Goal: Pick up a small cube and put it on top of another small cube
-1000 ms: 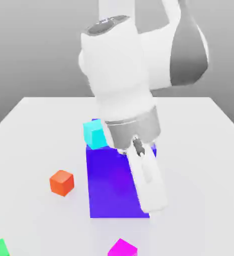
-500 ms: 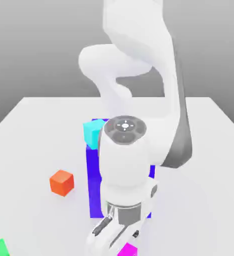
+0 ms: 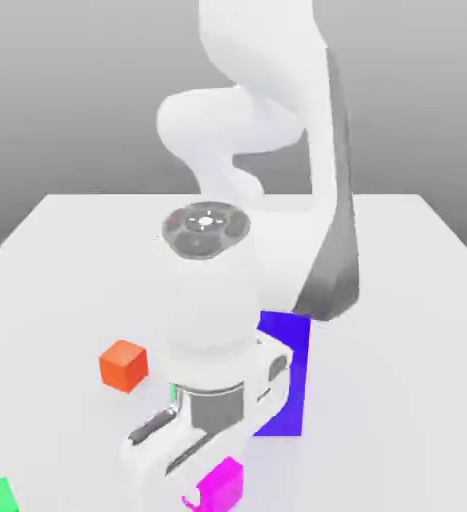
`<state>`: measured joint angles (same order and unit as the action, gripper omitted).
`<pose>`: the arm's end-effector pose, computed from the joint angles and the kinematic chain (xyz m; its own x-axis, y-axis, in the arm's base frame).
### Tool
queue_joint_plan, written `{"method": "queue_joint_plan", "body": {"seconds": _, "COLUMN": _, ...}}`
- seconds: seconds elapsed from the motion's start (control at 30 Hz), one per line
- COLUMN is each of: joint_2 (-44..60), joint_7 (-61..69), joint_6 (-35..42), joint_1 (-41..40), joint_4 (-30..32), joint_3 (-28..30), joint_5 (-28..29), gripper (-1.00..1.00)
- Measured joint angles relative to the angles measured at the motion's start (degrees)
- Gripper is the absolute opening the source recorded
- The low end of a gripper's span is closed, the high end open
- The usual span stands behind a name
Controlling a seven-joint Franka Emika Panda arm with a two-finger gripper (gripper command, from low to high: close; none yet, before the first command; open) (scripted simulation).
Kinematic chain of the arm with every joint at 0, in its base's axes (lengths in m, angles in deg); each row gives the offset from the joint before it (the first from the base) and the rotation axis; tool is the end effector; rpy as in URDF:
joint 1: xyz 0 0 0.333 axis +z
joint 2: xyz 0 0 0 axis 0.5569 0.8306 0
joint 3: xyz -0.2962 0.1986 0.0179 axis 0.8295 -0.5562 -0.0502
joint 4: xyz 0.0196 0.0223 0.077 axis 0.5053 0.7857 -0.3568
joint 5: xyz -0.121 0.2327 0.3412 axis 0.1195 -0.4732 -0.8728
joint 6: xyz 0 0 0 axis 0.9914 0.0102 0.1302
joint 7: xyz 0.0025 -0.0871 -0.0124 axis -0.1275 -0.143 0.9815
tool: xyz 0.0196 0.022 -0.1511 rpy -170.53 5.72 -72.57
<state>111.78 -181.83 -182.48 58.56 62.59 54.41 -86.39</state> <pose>0.5617 -0.0978 0.1595 -0.9750 0.2211 0.0201 0.2210 0.9752 -0.0057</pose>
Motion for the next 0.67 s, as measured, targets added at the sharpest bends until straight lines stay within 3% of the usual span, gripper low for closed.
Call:
{"method": "queue_joint_plan", "body": {"seconds": 0.17, "joint_2": 13.5, "joint_7": 0.0, "joint_6": 13.4, "joint_1": 8.2, "joint_4": -8.1, "joint_3": 23.9, "joint_5": -20.6, "gripper": -1.0}}
{"method": "queue_joint_plan", "body": {"seconds": 0.2, "joint_2": 17.5, "joint_7": 0.0, "joint_6": 15.7, "joint_1": 7.7, "joint_4": -10.0, "joint_3": 26.3, "joint_5": -25.0, "gripper": -1.0}}
{"method": "queue_joint_plan", "body": {"seconds": 0.3, "joint_2": 21.7, "joint_7": 0.3, "joint_6": 14.4, "joint_1": 3.8, "joint_4": -11.9, "joint_3": 23.5, "joint_5": -29.9, "gripper": -1.0}}
{"method": "queue_joint_plan", "body": {"seconds": 0.33, "joint_2": 22.6, "joint_7": 0.7, "joint_6": 13.7, "joint_1": 2.8, "joint_4": -12.2, "joint_3": 22.4, "joint_5": -30.8, "gripper": 1.0}}
{"method": "queue_joint_plan", "body": {"seconds": 0.57, "joint_2": 22.6, "joint_7": 0.7, "joint_6": 13.7, "joint_1": 2.6, "joint_4": -12.3, "joint_3": 22.3, "joint_5": -31.0, "gripper": 1.0}}
{"method": "queue_joint_plan", "body": {"seconds": 0.67, "joint_2": 21.6, "joint_7": 0.1, "joint_6": 17.4, "joint_1": 6.4, "joint_4": -11.9, "joint_3": 27.6, "joint_5": -29.9, "gripper": 1.0}}
